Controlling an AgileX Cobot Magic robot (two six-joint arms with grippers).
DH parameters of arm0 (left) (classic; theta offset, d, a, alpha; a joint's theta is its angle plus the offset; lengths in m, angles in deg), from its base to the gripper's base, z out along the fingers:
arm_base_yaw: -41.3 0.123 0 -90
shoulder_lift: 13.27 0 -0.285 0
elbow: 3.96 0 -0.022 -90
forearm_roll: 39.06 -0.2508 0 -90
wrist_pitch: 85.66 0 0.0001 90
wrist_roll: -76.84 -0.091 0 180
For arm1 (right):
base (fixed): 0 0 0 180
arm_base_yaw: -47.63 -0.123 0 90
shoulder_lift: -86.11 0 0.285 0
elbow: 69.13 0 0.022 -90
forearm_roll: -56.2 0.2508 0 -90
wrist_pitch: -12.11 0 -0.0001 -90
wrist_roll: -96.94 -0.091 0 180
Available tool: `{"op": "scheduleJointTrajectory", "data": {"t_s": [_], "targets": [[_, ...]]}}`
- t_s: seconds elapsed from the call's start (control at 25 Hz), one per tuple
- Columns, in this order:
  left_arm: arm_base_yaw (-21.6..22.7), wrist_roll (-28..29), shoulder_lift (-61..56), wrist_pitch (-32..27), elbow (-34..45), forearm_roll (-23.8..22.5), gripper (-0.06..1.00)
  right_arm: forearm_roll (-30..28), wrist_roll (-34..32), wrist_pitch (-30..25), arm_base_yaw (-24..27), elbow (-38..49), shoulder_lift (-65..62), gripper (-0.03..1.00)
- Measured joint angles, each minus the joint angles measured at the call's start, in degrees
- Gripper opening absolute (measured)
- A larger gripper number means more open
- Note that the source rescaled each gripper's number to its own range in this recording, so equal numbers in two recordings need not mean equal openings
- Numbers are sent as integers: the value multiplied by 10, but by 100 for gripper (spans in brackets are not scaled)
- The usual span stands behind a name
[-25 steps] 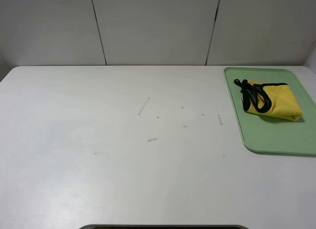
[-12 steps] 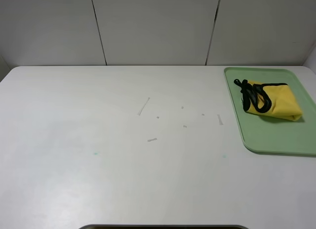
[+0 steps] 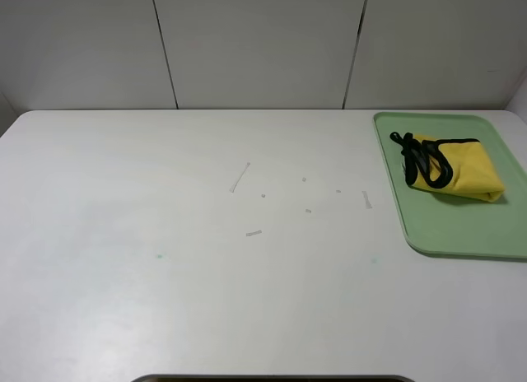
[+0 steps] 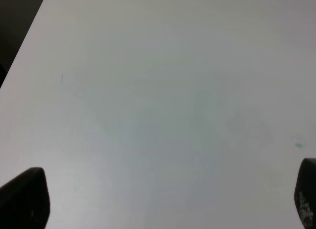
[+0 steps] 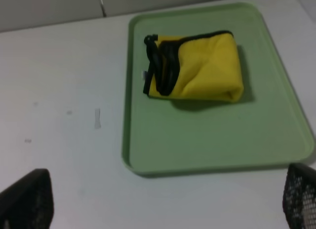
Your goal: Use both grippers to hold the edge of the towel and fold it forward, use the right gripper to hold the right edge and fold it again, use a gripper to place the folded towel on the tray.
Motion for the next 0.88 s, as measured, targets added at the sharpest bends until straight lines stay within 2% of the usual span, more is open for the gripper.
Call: {"op": "scheduleJointTrajectory", "data": {"t_s": [0.88], "targets": [[0, 0, 0, 0, 0, 0, 100, 0, 0, 0, 0, 0, -2, 100]]}}
